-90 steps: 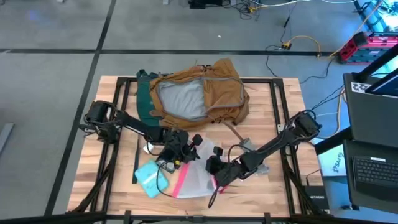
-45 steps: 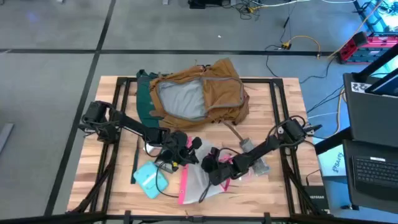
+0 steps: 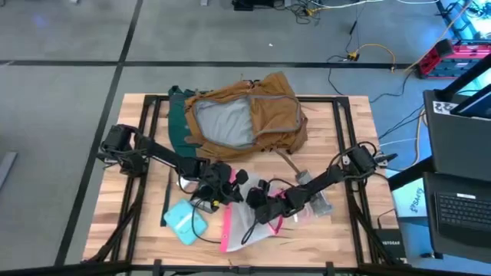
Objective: Unpack backpack
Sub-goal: Remove the blue playing cards from the pink zipper pouch
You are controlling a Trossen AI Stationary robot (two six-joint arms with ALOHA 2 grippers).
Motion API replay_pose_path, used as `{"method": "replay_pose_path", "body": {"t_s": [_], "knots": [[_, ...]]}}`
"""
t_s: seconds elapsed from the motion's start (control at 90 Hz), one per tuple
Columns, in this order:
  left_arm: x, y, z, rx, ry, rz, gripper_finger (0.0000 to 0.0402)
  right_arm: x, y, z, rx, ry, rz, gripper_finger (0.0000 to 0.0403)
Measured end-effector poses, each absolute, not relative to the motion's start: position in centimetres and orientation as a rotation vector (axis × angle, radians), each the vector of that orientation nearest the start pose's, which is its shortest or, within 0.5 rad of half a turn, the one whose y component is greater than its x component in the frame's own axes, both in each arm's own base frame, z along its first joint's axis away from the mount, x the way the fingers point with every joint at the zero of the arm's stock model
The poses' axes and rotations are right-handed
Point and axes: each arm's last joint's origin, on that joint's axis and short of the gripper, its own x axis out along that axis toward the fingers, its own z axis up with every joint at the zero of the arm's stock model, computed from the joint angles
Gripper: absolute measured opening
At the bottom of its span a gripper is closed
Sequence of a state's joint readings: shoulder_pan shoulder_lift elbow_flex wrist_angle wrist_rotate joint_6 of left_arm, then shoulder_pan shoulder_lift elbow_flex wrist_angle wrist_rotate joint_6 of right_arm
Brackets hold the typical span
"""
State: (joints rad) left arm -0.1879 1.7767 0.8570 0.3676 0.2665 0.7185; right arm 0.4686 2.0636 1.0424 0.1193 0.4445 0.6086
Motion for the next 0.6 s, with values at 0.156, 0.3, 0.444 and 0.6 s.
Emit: {"method": "replay_pose_path", "body": {"t_s": [0.156,0.3,0.444,0.6], "knots": [[34.3,-7.2,15.1,0.664,0.405,-0.621,0.0000,34.5,16.2,8.4,0.200,0.815,-0.205,0.0062],[34.1,-7.2,14.8,0.659,0.437,-0.628,0.0000,34.1,16.6,8.5,0.214,0.836,-0.186,0.0007],[34.0,-7.0,14.6,0.652,0.471,-0.630,0.0000,33.4,17.7,9.2,0.209,0.853,-0.146,0.0005],[33.8,-6.9,14.9,0.651,0.484,-0.627,0.0000,32.8,19.5,10.8,0.157,0.890,-0.145,0.0001]]}}
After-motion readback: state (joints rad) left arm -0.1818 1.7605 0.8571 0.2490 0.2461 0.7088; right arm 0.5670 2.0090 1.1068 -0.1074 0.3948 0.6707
